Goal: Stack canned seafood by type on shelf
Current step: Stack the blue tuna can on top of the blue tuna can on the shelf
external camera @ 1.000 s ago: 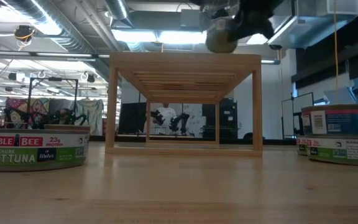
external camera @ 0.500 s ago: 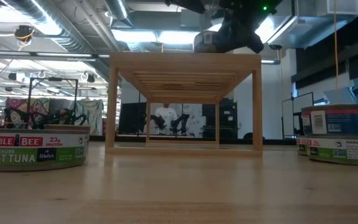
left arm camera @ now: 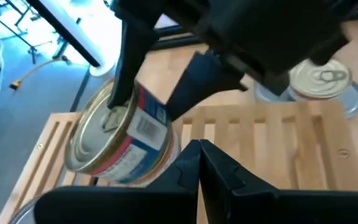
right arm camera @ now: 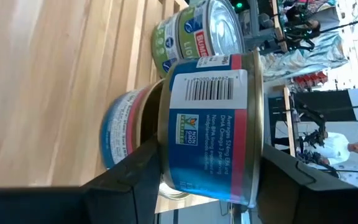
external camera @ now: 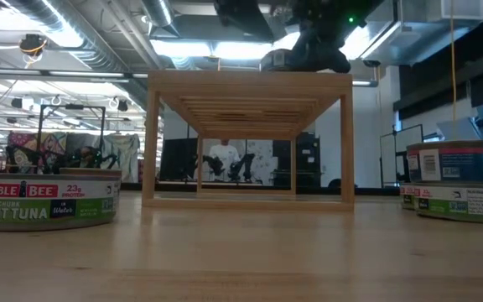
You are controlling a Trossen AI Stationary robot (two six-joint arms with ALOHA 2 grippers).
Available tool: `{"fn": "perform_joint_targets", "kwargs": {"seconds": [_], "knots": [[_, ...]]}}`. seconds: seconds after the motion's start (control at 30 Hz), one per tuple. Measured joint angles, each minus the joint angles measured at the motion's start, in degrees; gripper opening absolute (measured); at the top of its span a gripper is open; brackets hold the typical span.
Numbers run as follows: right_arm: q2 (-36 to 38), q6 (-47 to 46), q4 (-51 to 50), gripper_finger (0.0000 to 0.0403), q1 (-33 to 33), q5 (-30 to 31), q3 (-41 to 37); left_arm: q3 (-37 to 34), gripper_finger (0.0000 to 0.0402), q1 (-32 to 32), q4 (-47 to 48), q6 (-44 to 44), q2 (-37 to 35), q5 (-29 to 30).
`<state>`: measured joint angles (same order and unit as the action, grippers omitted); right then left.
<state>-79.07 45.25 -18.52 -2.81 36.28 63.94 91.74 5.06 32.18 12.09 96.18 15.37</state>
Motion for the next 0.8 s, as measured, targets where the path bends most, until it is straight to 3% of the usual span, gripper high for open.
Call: {"fn": "perform_joint_targets", "kwargs": {"seconds": [0.17, 0.8], "knots": [[0.0, 0.0, 0.5, 0.0198, 0.1, -1.1, 0.0, -3.2, 0.0005, 1.3, -5.9, 1.8, 0.1, -0.1], [0.0, 0.1, 0.6, 0.0198, 0.0, -2.0, 0.0, -3.2, 0.0005, 3.9, -9.7, 2.9, 2.6, -0.3]]}}
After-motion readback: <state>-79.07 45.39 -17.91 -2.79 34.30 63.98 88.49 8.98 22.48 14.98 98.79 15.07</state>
